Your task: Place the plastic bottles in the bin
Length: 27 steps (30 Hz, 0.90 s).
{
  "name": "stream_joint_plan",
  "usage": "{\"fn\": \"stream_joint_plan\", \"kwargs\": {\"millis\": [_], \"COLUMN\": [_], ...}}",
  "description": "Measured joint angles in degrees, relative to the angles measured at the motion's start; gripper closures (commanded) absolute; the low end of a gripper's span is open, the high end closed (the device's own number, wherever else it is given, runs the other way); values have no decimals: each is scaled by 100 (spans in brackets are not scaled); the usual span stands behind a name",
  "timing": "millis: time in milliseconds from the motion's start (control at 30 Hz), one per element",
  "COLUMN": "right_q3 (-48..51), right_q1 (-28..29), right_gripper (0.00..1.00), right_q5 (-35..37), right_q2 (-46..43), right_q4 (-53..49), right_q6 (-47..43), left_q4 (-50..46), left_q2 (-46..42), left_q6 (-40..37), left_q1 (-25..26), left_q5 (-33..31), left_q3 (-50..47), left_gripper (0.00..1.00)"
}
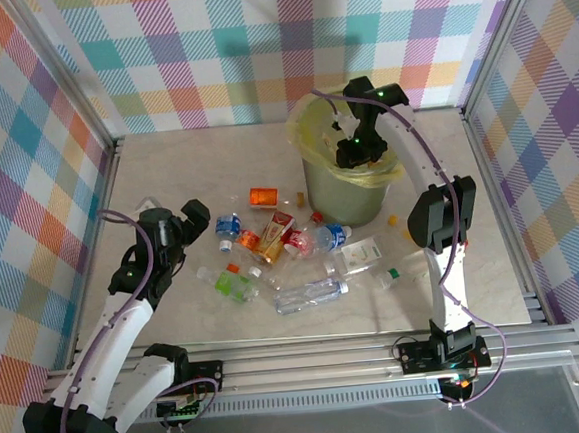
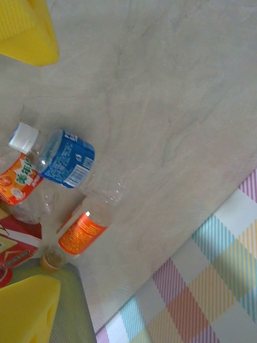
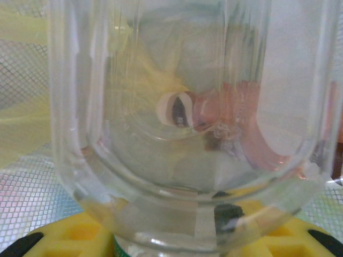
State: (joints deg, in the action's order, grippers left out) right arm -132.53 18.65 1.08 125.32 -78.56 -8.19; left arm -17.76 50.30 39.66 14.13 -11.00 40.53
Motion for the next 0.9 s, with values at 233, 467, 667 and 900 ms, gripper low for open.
{"fn": "stream_joint_plan", "kwargs": {"millis": [233,467,667,900], "right_q3": [0,0,0,0], "right_q1": [0,0,0,0], "right_gripper": [51,41,34,26], "right_q5": [2,-4,-28,-120], "right_q2": [0,0,0,-24], "right_q4": [111,267,328,404], "right_q6": [39,79,129,160], "left_q4": [-492,-962,-1342,-1665], "left_q2": [11,-170,-385,-468], "left_q6": [66,254,391,542], "left_q1": [0,2,4,4], "left_q5": [177,483,645,890], "left_q3": [0,-2,-46,-308], "left_gripper": [0,0,0,0]}}
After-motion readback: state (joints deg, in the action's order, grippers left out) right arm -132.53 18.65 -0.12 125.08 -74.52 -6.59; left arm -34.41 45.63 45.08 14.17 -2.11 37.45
